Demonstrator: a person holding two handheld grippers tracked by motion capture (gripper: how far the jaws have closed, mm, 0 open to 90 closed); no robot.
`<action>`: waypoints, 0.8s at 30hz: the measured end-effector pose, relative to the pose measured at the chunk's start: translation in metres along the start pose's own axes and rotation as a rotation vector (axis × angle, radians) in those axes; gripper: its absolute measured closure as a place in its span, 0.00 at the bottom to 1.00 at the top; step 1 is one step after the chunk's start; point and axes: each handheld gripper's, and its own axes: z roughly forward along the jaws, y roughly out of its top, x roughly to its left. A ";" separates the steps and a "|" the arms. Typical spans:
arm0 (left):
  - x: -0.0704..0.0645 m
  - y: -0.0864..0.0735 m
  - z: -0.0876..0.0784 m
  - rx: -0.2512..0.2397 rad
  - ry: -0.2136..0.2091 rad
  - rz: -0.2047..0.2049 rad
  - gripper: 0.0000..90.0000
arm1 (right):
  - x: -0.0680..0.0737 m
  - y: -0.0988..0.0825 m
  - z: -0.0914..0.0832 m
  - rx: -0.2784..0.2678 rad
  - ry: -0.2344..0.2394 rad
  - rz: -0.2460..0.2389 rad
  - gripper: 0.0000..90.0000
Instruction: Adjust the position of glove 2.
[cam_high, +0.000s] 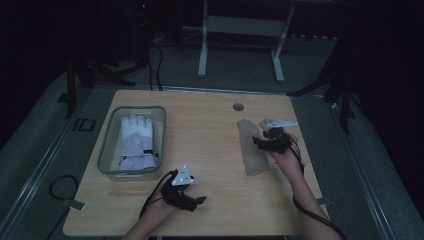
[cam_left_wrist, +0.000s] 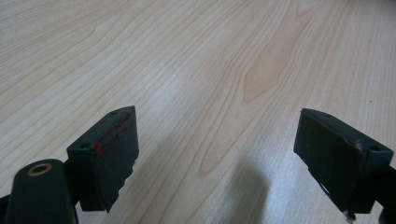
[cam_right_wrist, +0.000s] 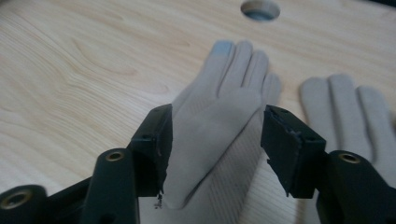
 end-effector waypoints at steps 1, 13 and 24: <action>0.000 0.000 -0.001 -0.006 0.004 0.000 0.16 | 0.000 -0.001 0.004 0.001 -0.004 0.011 0.47; -0.001 -0.003 -0.003 -0.025 0.006 -0.020 0.16 | 0.008 -0.018 0.041 0.047 -0.050 0.021 0.63; 0.000 -0.003 -0.003 -0.024 0.013 -0.023 0.16 | 0.056 0.003 0.014 -0.007 -0.036 0.122 0.87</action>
